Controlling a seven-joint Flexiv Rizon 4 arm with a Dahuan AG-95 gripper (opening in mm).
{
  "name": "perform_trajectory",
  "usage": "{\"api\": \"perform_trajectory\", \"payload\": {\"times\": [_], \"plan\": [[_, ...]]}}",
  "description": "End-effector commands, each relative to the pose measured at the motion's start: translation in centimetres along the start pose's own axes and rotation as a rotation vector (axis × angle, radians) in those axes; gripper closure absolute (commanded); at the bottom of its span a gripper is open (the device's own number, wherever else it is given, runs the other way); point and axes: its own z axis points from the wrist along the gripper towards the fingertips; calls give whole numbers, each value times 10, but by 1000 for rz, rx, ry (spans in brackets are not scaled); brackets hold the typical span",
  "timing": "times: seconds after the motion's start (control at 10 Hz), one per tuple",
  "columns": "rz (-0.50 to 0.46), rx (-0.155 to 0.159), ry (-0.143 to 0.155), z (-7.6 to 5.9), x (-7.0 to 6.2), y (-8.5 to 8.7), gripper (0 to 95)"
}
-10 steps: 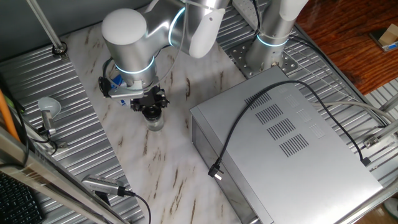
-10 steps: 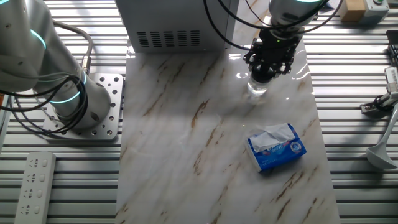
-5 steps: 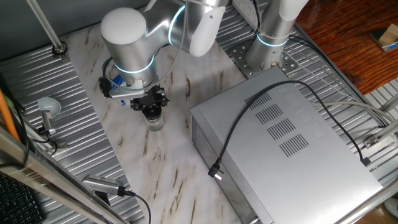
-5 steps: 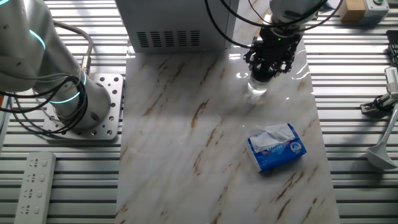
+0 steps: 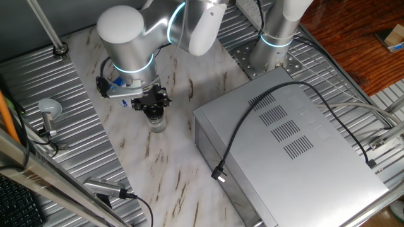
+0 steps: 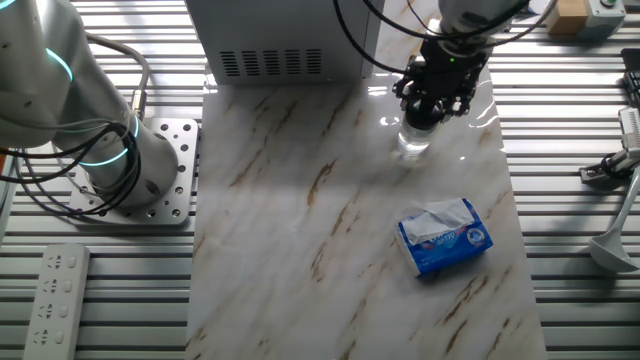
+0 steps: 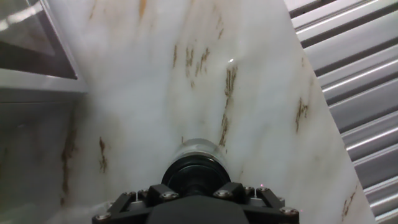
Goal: Unscrew the lid from the jar
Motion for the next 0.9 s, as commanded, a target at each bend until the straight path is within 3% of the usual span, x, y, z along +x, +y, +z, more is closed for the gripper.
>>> {"api": "perform_trajectory", "payload": {"times": [0.1,0.7,0.8,0.9], "plan": [[64,-50,-14,-1,1,1,570],[79,-111,15,-1,1,1,570],[86,-120,20,-1,1,1,760],[89,-130,26,-1,1,1,760]]}}
